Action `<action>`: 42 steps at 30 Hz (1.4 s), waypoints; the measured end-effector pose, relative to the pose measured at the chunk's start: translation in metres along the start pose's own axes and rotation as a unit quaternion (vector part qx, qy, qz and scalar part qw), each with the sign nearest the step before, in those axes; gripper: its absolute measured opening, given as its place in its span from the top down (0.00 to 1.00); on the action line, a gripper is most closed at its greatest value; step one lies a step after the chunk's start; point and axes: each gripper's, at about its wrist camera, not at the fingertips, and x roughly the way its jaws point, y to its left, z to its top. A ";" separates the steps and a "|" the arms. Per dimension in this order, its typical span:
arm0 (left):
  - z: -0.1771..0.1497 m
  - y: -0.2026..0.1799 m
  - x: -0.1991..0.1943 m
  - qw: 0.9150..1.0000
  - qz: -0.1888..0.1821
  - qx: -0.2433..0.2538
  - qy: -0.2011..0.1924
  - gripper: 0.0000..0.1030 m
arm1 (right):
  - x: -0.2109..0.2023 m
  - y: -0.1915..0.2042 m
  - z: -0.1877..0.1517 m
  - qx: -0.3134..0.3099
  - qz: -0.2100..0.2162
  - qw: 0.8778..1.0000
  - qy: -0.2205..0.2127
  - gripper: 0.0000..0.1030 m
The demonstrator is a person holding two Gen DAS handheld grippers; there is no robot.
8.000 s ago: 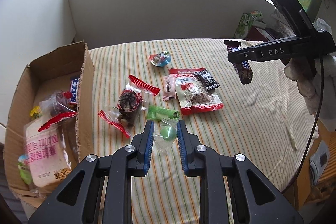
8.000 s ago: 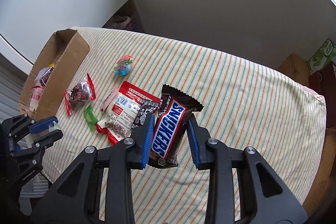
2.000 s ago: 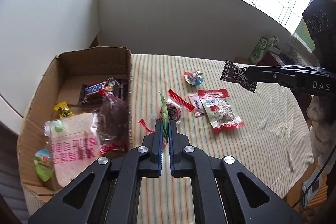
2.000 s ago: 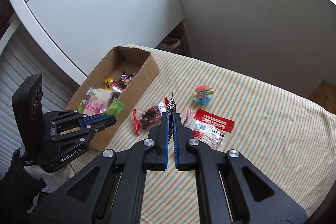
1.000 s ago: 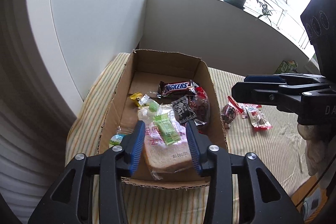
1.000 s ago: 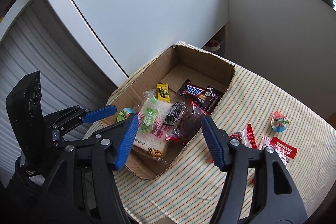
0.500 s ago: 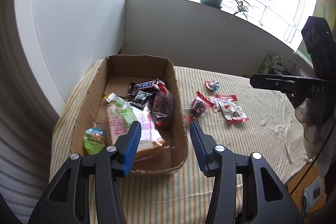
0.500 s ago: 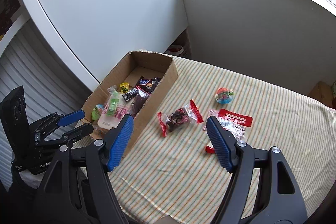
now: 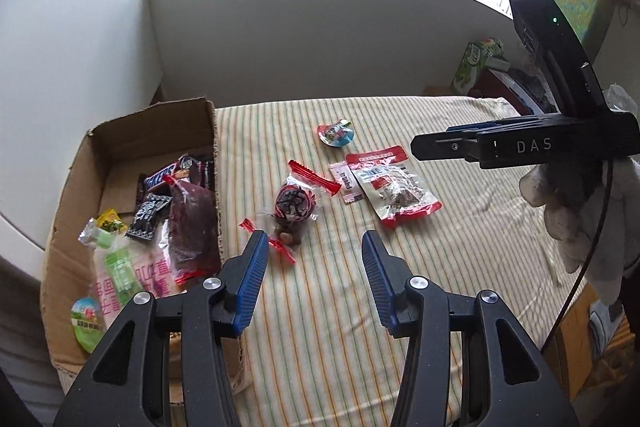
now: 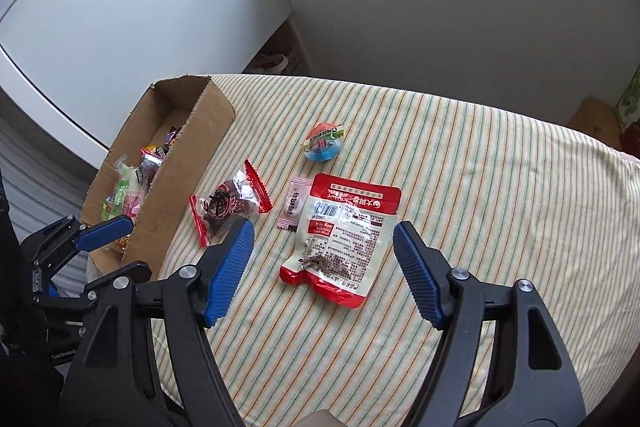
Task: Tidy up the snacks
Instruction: 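Grasp the red-wrapped candy with the left gripper while the right grasps the egg-shaped candy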
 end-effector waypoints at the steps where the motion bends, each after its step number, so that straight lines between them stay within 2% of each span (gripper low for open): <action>1: 0.003 -0.002 0.006 1.000 0.002 0.004 0.006 0.53 | 0.003 -0.003 0.002 0.001 0.001 1.000 0.001 0.27; 4: 0.011 -0.007 0.020 1.000 0.004 0.015 0.020 0.52 | 0.011 -0.010 0.009 -0.001 0.000 1.000 0.001 0.27; 11: 0.026 -0.006 0.049 0.997 0.022 0.044 0.056 0.52 | 0.041 -0.015 0.039 0.002 0.037 0.999 0.024 0.27; 16: 0.036 -0.004 0.069 0.995 0.028 0.053 0.084 0.52 | 0.068 -0.013 0.054 -0.006 0.046 0.998 0.042 0.27; 18: 0.038 -0.002 0.076 0.994 0.028 0.051 0.096 0.49 | 0.079 -0.011 0.060 -0.012 0.044 0.998 0.047 0.28; 24: 0.043 0.001 0.092 0.992 0.028 0.042 0.114 0.49 | 0.102 -0.010 0.073 -0.012 0.045 0.997 0.059 0.28; 29: 0.046 -0.003 0.100 0.988 0.046 0.050 0.136 0.49 | 0.113 -0.007 0.075 -0.024 0.031 0.997 0.061 0.28; 31: 0.049 -0.004 0.105 0.987 0.049 0.051 0.147 0.49 | 0.115 -0.003 0.077 -0.030 0.028 0.997 0.061 0.33; 33: 0.054 -0.003 0.108 0.986 0.051 0.044 0.151 0.49 | 0.116 -0.002 0.077 -0.033 0.022 0.997 0.063 0.46; 39: 0.049 -0.017 0.114 0.982 0.063 0.081 0.160 0.49 | 0.118 0.002 0.074 -0.047 0.018 0.997 0.066 0.47; 40: 0.047 -0.020 0.113 0.981 0.064 0.084 0.160 0.50 | 0.119 0.004 0.074 -0.052 0.013 0.996 0.066 0.49; 42: 0.047 -0.023 0.113 0.982 0.067 0.080 0.157 0.58 | 0.120 0.008 0.071 -0.060 -0.002 0.996 0.065 0.58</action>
